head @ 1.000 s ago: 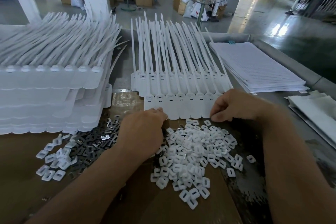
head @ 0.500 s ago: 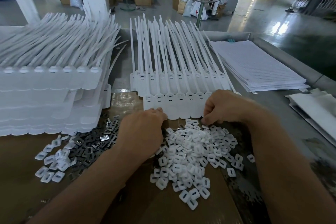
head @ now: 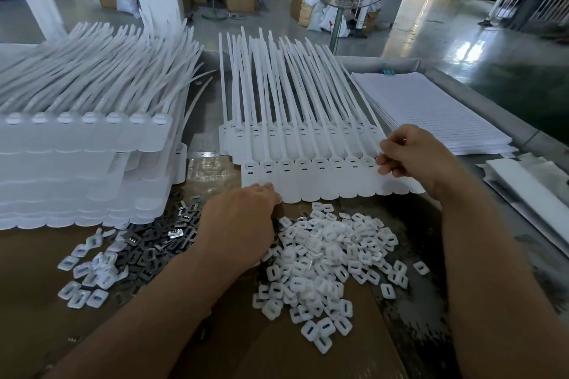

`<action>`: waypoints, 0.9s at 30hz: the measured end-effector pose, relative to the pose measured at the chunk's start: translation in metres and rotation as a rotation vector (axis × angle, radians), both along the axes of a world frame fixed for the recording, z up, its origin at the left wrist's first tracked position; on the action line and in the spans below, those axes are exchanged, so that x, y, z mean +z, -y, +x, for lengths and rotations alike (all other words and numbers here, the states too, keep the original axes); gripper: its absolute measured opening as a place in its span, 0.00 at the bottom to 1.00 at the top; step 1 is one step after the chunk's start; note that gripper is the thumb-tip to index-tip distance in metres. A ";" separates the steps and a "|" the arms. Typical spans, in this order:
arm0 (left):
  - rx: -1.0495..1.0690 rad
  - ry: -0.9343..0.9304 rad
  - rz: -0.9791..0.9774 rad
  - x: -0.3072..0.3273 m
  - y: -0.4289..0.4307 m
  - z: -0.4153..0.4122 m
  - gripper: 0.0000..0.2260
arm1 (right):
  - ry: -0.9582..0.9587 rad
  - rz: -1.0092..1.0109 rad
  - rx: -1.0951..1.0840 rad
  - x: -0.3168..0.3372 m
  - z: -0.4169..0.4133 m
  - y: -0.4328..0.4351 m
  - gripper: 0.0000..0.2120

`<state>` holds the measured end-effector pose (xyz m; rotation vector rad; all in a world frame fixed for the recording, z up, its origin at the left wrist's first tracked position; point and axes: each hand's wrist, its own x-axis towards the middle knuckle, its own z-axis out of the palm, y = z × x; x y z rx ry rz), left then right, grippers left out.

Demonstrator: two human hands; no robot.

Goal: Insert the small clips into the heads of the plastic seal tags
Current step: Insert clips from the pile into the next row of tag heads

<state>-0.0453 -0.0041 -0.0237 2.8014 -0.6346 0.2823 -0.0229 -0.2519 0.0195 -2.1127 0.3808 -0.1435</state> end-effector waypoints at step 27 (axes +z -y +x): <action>-0.010 -0.014 -0.009 0.003 -0.001 0.000 0.19 | 0.139 0.003 -0.277 -0.024 0.014 0.036 0.03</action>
